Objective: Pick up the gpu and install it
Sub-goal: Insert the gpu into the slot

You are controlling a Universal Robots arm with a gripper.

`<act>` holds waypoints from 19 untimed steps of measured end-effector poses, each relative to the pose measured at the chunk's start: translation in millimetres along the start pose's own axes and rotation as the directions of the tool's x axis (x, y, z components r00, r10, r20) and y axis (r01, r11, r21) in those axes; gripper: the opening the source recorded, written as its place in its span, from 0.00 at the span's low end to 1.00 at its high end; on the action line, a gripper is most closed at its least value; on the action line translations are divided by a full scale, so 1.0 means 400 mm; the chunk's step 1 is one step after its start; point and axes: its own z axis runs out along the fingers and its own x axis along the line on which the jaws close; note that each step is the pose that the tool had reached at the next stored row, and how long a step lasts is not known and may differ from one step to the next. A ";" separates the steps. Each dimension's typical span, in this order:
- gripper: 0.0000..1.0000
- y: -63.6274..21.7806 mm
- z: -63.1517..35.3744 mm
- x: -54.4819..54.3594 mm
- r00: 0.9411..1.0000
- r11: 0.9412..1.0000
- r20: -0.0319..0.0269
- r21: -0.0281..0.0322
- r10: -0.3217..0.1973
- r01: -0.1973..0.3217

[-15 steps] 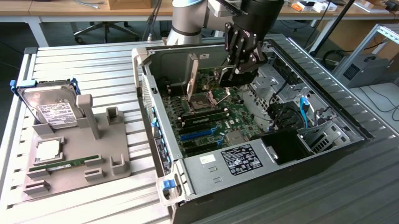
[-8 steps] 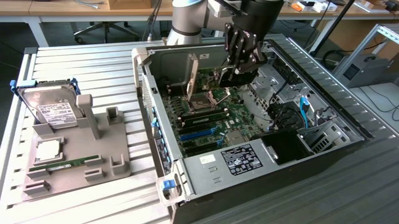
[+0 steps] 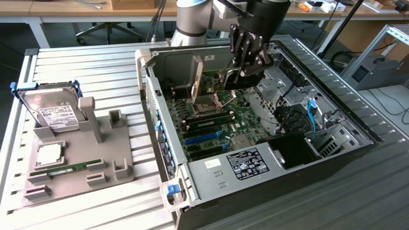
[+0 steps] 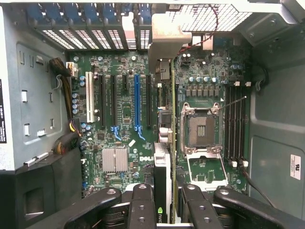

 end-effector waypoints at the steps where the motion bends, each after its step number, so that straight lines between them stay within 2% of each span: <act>1: 0.27 0.000 0.000 0.000 1.000 1.000 0.001 0.000 0.000 0.000; 10: 0.27 0.000 0.003 0.000 1.000 1.000 0.006 0.000 0.000 0.000; 19: 0.27 0.000 0.014 0.000 1.000 1.000 0.008 0.000 0.000 0.000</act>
